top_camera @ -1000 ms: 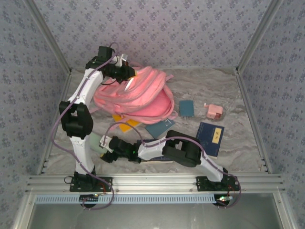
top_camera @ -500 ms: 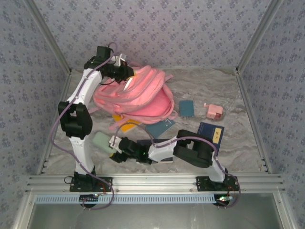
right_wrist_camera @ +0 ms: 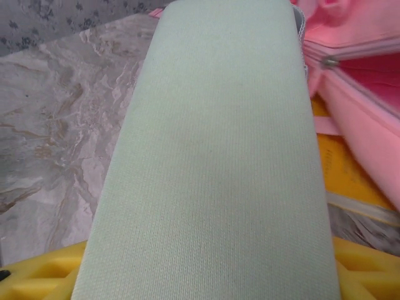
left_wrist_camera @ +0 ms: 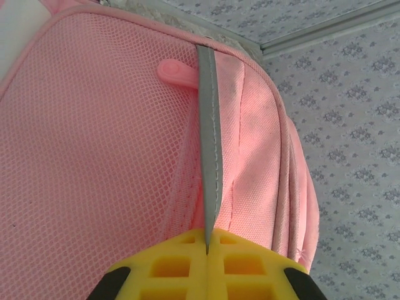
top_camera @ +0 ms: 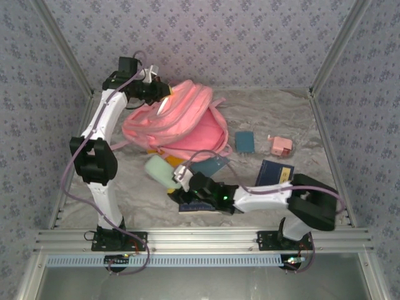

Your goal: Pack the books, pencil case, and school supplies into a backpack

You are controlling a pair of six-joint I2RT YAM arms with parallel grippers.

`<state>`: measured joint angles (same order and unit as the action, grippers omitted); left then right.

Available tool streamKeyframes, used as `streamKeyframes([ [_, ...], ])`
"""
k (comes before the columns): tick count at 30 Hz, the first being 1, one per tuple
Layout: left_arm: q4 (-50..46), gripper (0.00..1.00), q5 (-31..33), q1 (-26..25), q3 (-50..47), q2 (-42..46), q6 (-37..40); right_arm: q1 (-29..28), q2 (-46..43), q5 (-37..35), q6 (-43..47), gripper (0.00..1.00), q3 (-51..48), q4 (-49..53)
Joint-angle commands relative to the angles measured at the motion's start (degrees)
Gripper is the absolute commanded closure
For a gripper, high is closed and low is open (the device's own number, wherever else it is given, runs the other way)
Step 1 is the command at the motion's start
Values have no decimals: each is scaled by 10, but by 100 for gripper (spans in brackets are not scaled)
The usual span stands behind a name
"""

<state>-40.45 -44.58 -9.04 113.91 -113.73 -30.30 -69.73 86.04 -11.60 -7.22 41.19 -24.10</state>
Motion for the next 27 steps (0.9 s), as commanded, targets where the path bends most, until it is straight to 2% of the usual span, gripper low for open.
streamKeyframes([
  [1, 12, 100, -26, 20, -3, 55, -6, 11, -105, -53, -29, 41, -43, 75],
  [6, 34, 100, -51, 26, -8, 67, -5, 25, -231, -115, -49, 42, -76, 185],
  [13, 29, 100, -67, 30, -10, 87, 13, 84, -303, -140, -80, 42, -75, 281],
  [17, 40, 100, -86, 36, -18, 101, 9, 139, -297, -109, -82, 43, -45, 316],
  [22, 75, 100, -115, 36, -56, 120, -11, 211, -239, -13, -76, 43, 23, 350],
  [27, 110, 100, -131, 35, -90, 155, -33, 252, -164, 82, -55, 42, 106, 373],
])
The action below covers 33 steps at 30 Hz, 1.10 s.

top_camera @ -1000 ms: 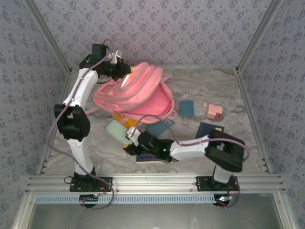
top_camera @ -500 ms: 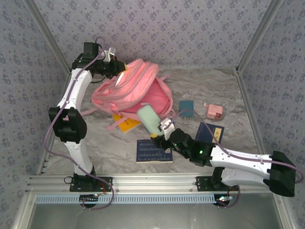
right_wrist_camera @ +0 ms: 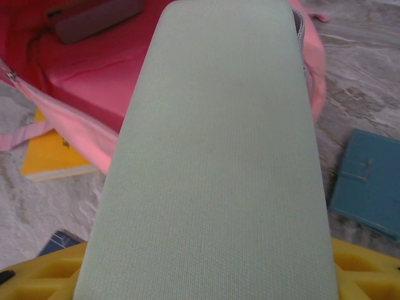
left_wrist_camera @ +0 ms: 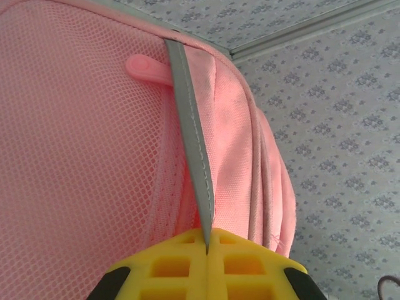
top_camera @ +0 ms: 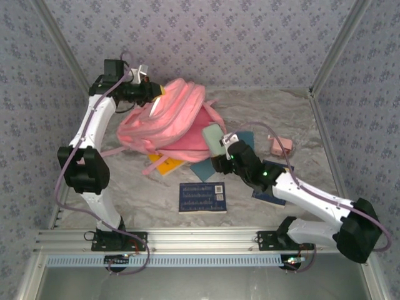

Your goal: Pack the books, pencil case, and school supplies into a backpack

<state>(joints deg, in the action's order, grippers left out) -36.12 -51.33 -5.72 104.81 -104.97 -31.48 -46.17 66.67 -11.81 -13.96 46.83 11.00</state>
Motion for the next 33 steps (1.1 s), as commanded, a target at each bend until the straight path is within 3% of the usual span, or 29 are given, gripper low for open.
streamKeyframes([
  [1, 70, 100, -65, 0, -4, 71, -25, 23, 42, 102, 14, 42, 61, 24],
  [5, 80, 100, -71, -13, -16, 80, -36, 54, 115, 182, 30, 41, 122, 28],
  [12, 50, 100, -80, -58, -3, 89, -1, 85, 208, 201, 71, 39, 185, 10],
  [18, 5, 100, -60, -78, -2, 114, 49, 101, 213, 220, 90, 38, 174, -55],
  [26, -98, 100, 54, -89, -27, 164, 147, 37, 205, 226, 105, 38, 209, -75],
  [30, -107, 100, 112, -135, -93, 216, 234, 4, 224, 211, 140, 38, 255, -42],
  [33, -97, 100, 106, -140, -115, 233, 265, 5, 237, 204, 153, 37, 264, -23],
])
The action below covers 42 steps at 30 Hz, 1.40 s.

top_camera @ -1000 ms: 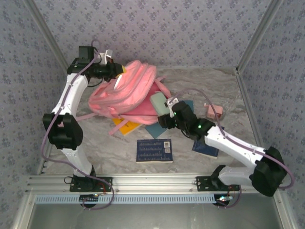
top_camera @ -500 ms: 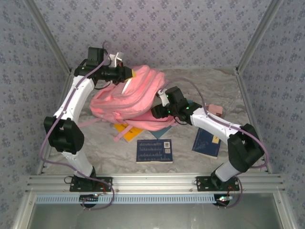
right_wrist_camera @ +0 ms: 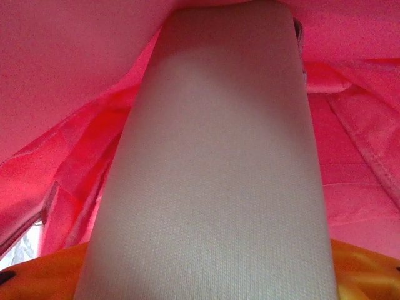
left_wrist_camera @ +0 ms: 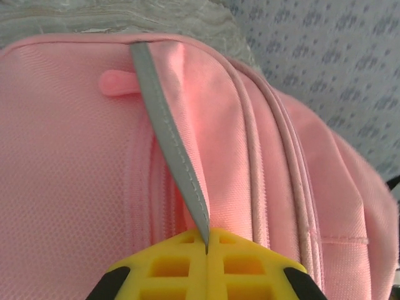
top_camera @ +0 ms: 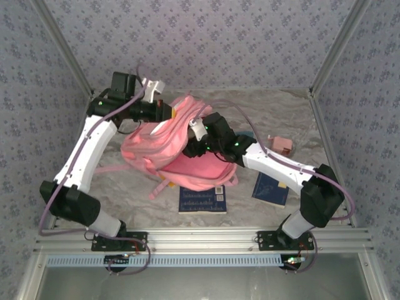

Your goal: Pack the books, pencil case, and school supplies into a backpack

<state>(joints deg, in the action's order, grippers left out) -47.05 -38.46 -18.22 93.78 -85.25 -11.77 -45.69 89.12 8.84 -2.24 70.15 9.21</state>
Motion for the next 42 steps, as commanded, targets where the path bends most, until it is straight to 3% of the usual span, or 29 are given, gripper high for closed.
streamKeyframes([
  [1, 8, 100, -19, -15, 2, 33, 71, 5, 17, -8, 38, 37, 31, -6],
  [10, -27, 100, -46, -11, 115, -33, 65, 40, 64, -20, 52, 36, -12, -33],
  [24, 8, 100, -131, 28, 138, -51, 33, 53, 103, -26, 85, 36, -54, -47],
  [35, -15, 100, -160, -17, 155, -75, 70, 51, 212, -25, 67, 37, 103, -15],
  [38, -14, 100, -167, -19, 154, -80, 72, 38, 264, -67, 71, 30, 163, -9],
  [42, -16, 100, -156, -15, 147, -85, 77, 9, 323, -154, 90, 11, 239, -5],
])
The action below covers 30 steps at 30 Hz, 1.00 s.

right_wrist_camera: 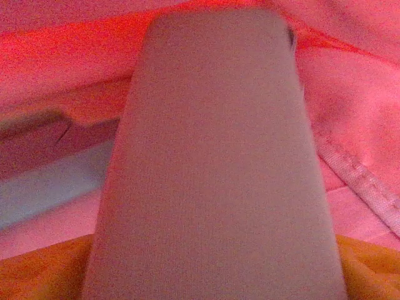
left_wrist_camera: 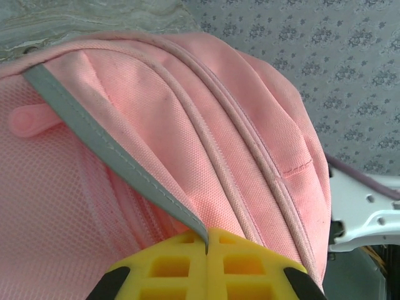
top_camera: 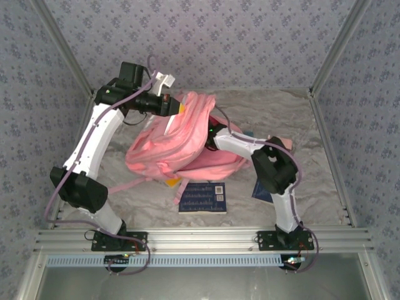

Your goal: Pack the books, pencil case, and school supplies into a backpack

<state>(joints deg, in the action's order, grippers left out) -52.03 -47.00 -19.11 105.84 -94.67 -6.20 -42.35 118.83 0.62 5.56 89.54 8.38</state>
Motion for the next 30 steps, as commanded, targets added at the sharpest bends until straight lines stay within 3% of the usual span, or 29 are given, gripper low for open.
streamKeyframes([
  [1, 37, 100, -68, 0, 23, 9, 18, -33, 24, -84, 21, 7, 42, -9],
  [3, 49, 100, -67, 17, 12, 12, 5, -40, -1, -108, 25, 0, 6, -59],
  [7, 86, 100, -64, 58, -27, 28, -34, -29, -84, -125, 7, 0, -97, -150],
  [15, 96, 100, -28, 75, -63, 47, -53, 4, -224, -56, -57, 0, -259, -263],
  [22, 113, 100, 18, 89, -89, 63, -93, 21, -292, -57, -110, 2, -308, -226],
  [25, 191, 100, 65, 101, -149, 90, -157, 22, -324, -56, -124, 5, -332, -214],
  [30, 293, 100, 74, 137, -229, 124, -244, 25, -382, -92, -137, 13, -315, -115],
])
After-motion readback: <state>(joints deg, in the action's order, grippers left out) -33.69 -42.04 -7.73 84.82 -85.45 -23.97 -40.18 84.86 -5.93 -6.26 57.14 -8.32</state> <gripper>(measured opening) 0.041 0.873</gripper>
